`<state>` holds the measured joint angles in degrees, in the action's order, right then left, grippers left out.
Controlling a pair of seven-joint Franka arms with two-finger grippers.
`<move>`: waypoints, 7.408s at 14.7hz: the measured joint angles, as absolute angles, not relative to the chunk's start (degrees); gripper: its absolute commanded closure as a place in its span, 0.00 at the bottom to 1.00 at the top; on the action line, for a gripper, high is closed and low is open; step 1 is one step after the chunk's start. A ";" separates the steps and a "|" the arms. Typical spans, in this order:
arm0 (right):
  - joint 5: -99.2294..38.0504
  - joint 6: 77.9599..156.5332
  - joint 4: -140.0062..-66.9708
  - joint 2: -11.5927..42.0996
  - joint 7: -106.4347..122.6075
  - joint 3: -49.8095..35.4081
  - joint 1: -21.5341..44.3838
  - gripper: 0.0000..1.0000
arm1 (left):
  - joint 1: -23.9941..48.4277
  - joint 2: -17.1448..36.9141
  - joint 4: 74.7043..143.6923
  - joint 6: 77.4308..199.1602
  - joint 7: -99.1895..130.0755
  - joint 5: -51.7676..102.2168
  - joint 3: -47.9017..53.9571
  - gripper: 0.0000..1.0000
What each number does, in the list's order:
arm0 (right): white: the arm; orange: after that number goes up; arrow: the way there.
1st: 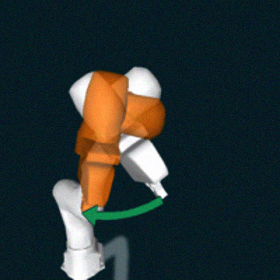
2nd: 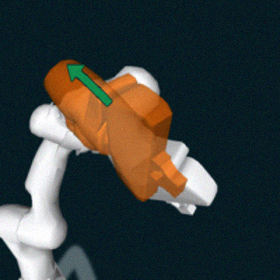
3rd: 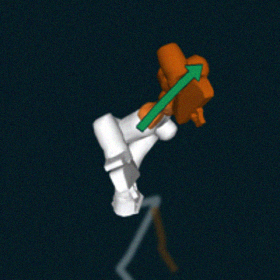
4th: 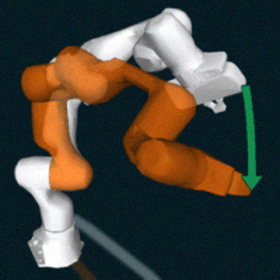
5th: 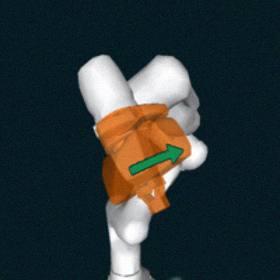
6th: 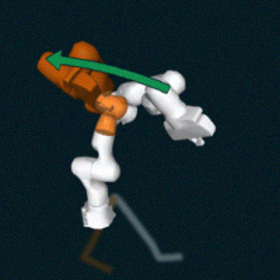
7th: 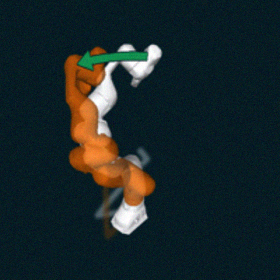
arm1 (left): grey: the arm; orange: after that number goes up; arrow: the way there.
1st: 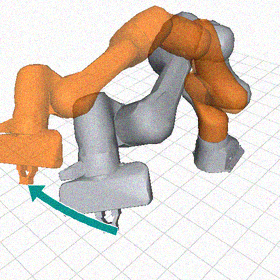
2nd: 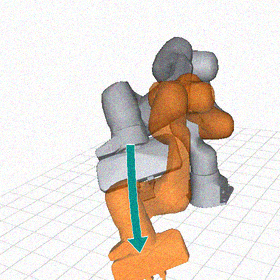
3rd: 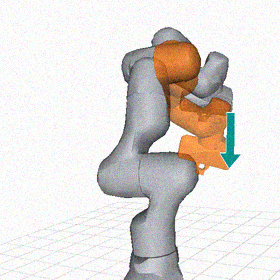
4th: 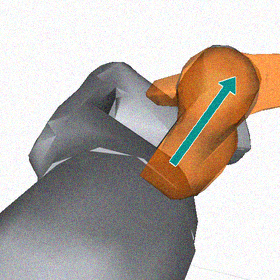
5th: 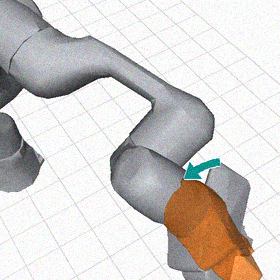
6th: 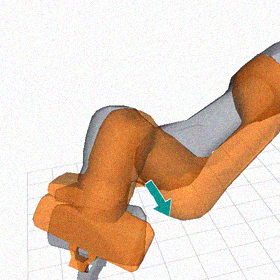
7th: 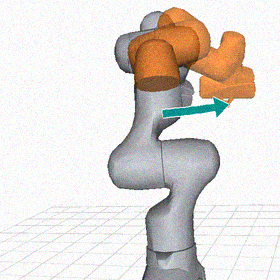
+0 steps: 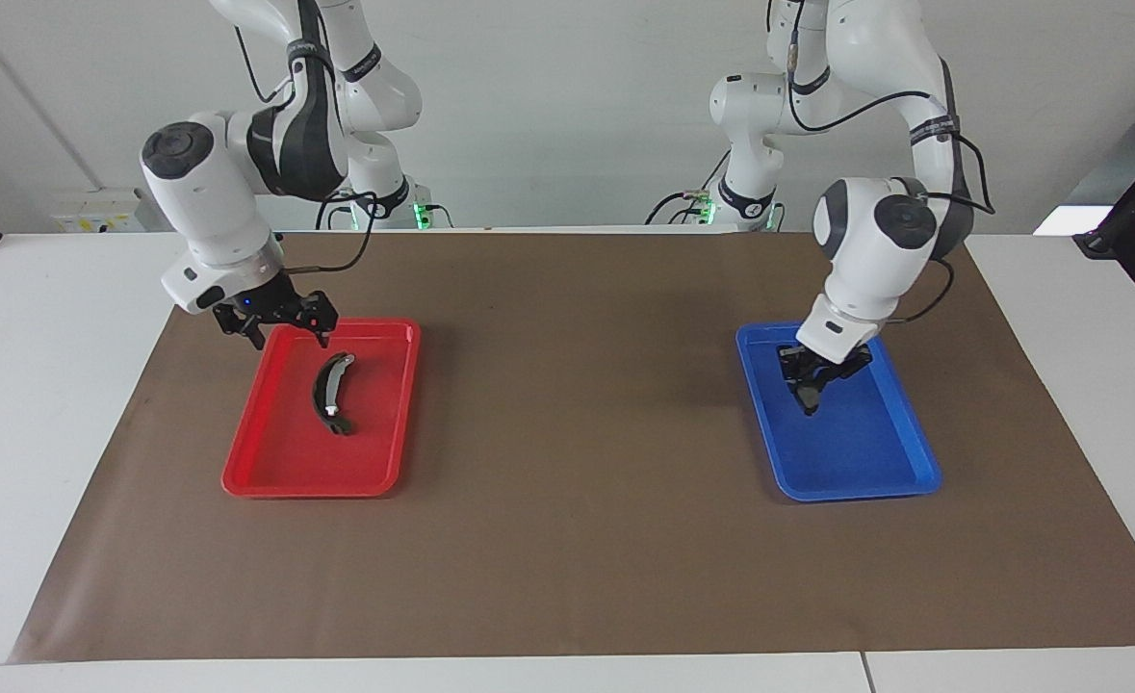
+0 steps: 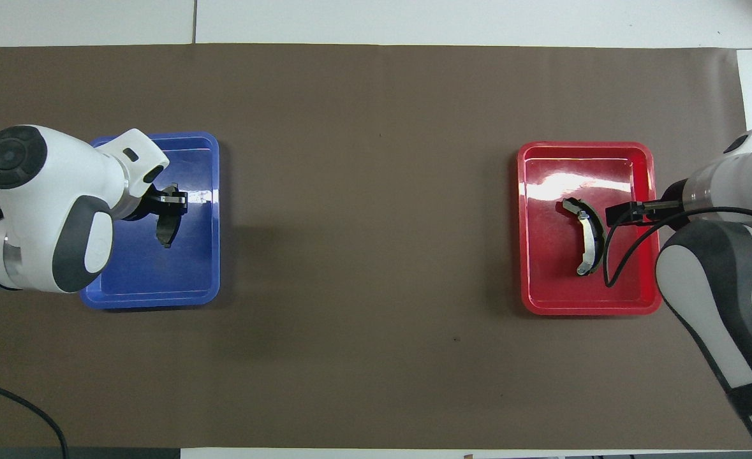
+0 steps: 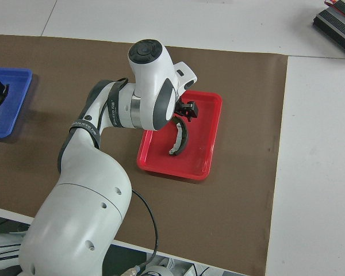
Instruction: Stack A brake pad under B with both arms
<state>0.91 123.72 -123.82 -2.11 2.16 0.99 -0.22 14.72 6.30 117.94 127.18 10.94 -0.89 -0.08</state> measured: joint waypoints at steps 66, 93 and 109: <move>2.37 129.43 -94.61 31.20 -30.47 -0.37 35.22 1.00 | 1.76 -0.49 94.08 89.93 -5.68 -0.81 -1.53 0.01; 3.52 113.82 -94.28 13.27 -26.32 1.27 14.73 0.00 | 1.76 -0.49 94.08 89.93 -5.64 -0.81 -1.53 0.01; -0.22 92.50 -94.54 -1.89 -11.49 1.19 0.05 0.00 | 1.76 -0.49 94.08 89.93 -5.64 -0.81 -1.53 0.01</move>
<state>-0.22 92.50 -94.54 -1.89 -11.49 1.19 0.05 1.76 -0.49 94.08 89.93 -5.64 -0.81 -1.53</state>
